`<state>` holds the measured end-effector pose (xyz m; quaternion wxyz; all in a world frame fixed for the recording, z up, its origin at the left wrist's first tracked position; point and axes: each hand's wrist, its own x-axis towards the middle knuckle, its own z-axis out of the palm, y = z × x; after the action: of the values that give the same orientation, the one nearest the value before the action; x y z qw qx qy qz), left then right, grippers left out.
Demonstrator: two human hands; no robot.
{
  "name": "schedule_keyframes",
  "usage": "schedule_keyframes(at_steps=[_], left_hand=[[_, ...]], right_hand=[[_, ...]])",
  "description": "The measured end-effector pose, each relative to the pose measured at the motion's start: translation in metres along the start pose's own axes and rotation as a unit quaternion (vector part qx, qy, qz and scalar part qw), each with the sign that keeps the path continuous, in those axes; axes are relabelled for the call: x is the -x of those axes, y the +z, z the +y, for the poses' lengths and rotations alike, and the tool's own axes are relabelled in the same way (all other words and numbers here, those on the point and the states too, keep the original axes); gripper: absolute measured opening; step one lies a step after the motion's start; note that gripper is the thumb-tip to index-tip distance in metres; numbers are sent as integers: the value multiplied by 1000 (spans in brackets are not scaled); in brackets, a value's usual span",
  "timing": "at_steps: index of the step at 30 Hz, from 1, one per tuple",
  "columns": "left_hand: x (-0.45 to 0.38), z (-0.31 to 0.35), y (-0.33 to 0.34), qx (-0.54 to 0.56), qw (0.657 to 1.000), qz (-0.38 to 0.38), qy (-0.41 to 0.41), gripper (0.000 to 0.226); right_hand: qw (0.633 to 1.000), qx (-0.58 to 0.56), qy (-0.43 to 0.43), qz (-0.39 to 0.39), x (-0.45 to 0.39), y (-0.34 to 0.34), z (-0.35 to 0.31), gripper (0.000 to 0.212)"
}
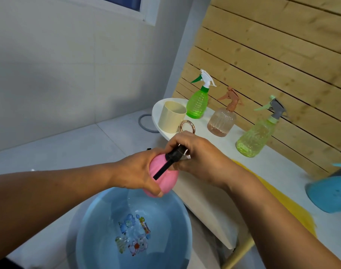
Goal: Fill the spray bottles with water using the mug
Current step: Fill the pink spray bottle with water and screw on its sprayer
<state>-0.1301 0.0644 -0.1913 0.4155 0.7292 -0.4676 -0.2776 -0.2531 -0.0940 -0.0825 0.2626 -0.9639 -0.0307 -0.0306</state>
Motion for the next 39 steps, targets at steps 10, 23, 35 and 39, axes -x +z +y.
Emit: schedule_keyframes(at_steps=[10,23,35,39], left_hand=[[2,5,5,15,1000,-25,4,83],[-51,58,-1,15,998,40,40,82],[-116,83,17,14,997,59,51,92],[-132,86,29,17,998,60,32,96]], right_hand=[[993,96,62,-9,-4,-9,-8,39],[975,-179,107,71,8,-66,24,20],[955,-172,141,196,10,-87,72,39],[950,-182,157,201,11,-89,89,42]])
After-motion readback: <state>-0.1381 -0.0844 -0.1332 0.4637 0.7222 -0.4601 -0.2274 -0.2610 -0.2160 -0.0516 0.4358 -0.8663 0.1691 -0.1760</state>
